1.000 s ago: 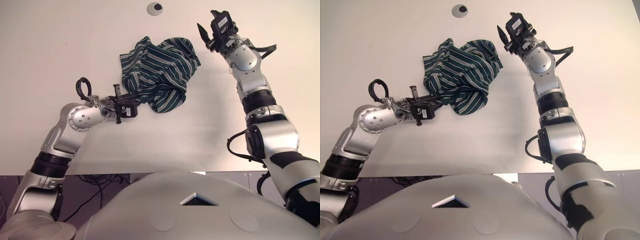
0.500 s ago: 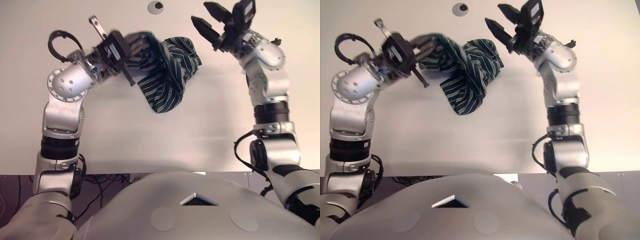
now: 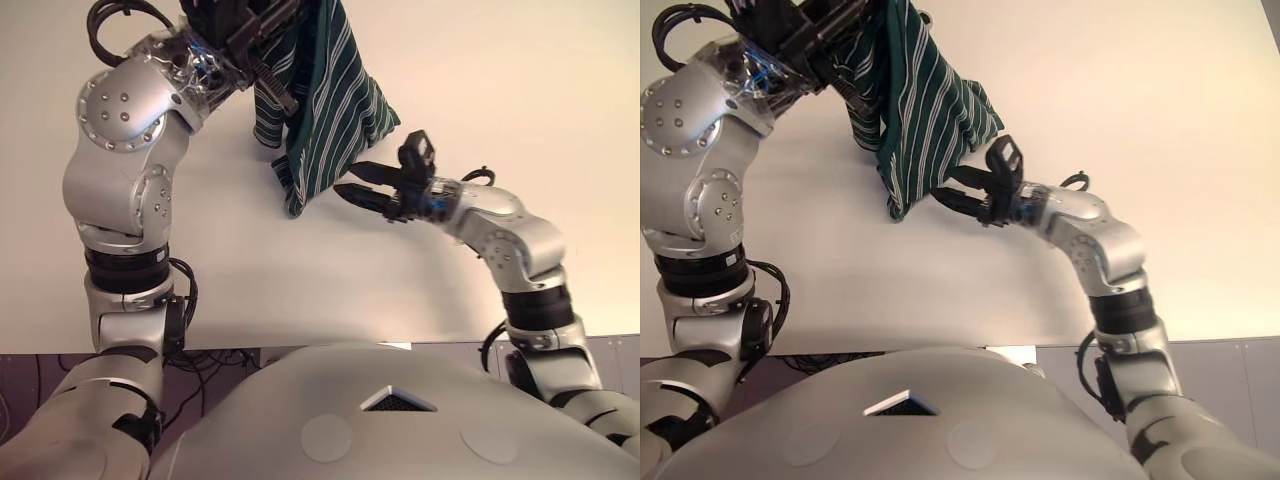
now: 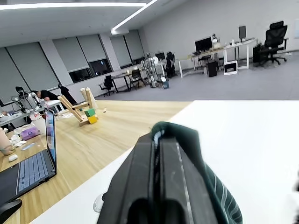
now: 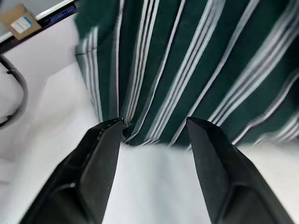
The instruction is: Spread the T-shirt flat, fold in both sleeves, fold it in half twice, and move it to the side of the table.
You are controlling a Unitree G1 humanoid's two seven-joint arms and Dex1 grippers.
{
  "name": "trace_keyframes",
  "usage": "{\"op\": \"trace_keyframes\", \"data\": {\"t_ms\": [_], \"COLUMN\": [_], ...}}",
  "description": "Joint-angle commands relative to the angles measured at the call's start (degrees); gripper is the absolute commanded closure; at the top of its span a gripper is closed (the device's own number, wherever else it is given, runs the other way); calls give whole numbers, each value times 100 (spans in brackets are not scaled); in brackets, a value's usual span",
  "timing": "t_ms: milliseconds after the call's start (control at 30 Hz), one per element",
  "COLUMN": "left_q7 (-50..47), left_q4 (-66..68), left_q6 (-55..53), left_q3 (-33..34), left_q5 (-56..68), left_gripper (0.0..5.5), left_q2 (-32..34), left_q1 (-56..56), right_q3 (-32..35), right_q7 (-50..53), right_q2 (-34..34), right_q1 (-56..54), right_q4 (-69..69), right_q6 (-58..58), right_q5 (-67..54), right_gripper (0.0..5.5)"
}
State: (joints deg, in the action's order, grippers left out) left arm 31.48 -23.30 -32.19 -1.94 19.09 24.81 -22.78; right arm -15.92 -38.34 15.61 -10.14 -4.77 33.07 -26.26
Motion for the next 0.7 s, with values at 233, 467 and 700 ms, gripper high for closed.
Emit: {"op": "trace_keyframes", "data": {"t_ms": [233,467,700], "left_q7": [1798,1540,-146], "left_q4": [-253,-344,577], "left_q6": [-601,-2088,-2768], "left_q3": [-938,373,1819], "left_q5": [-116,2164,3240], "left_gripper": [548,548,548], "left_q2": [1932,1116,325], "left_q1": [734,293,-592], "right_q3": [-569,-705,128], "right_q7": [1685,1585,-1845], "right_q2": [-577,-588,524], "right_q1": [-2598,-3506,-2242], "right_q4": [5113,6104,4703], "right_q6": [-2889,-6251,-4741], "right_q5": [2739,3557,1817], "right_gripper": [302,302,302]}}
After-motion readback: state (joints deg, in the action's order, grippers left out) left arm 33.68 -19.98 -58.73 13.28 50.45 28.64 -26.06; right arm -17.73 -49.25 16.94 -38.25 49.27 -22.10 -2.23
